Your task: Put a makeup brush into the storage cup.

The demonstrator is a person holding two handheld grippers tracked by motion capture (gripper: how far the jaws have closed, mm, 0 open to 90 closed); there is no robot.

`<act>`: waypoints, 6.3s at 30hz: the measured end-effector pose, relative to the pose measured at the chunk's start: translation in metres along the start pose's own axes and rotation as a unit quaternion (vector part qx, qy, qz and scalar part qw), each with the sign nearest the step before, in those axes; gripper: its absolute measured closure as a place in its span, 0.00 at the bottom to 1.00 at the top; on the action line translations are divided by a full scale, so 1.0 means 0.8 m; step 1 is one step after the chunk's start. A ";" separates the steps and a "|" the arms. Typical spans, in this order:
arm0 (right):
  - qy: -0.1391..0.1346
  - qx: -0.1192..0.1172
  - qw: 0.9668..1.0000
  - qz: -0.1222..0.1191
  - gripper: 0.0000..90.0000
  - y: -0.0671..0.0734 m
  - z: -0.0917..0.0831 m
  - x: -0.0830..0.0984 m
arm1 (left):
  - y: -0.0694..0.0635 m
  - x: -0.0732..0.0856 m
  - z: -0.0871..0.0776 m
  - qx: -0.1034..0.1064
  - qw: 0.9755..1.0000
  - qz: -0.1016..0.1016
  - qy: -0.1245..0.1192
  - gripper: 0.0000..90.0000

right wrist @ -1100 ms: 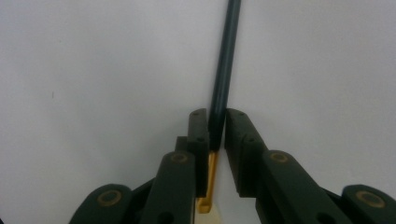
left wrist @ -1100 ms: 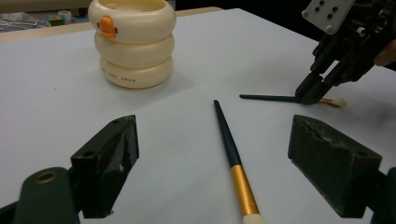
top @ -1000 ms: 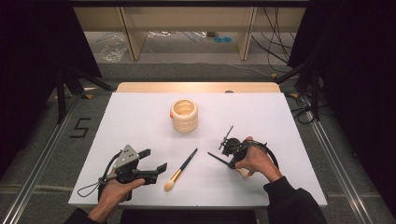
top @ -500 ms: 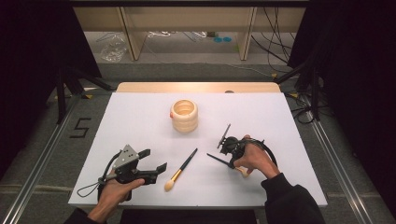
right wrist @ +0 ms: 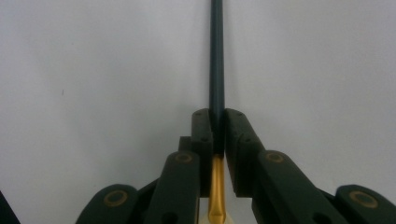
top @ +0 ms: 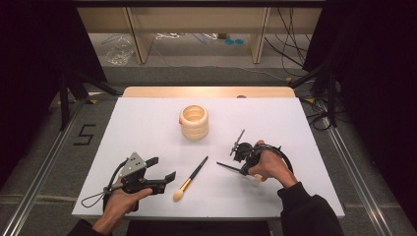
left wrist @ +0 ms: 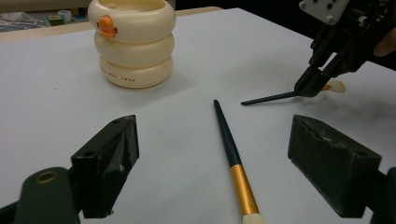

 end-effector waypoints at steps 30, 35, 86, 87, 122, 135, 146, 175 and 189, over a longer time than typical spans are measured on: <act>-0.050 0.027 0.998 -0.009 0.93 -0.007 -0.038 0.006 | 0.000 0.000 0.000 -0.002 1.000 -0.011 -0.002 0.18; -0.057 0.029 0.998 -0.010 0.93 -0.006 -0.043 0.006 | 0.000 0.000 0.000 -0.002 1.000 -0.011 -0.002 0.18; -0.134 -0.006 0.980 -0.150 0.93 0.081 -0.088 -0.043 | -0.033 -0.016 0.048 0.090 0.975 0.177 0.105 0.28; -0.134 -0.006 0.980 -0.150 0.93 0.081 -0.088 -0.043 | -0.033 -0.017 0.048 0.090 0.973 0.184 0.110 0.28; -0.137 -0.009 0.970 -0.202 0.92 0.105 -0.086 -0.065 | -0.058 -0.026 0.067 0.135 0.919 0.327 0.174 0.81; -0.126 -0.009 0.971 -0.203 0.92 0.108 -0.077 -0.067 | -0.062 -0.026 0.070 0.142 0.913 0.338 0.179 0.89; -0.131 -0.012 0.969 -0.211 0.92 0.109 -0.076 -0.068 | -0.065 -0.026 0.071 0.149 0.911 0.340 0.179 0.93; -0.104 -0.008 0.965 -0.243 0.93 0.108 -0.070 -0.062 | -0.076 -0.023 0.072 0.158 0.902 0.355 0.187 0.91; -0.093 -0.032 0.972 -0.213 0.93 0.117 -0.070 -0.062 | -0.079 -0.024 0.074 0.150 0.903 0.359 0.183 0.91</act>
Point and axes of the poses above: each handheld gripper's, and its own axes: z roughly forward along the jaws, x roughly out of its underside, y roughly to its left, the point moved 4 cm from there along z, roughly forward along the jaws, and after that the axes turned 9 degrees about y, right-handed, at the moved point
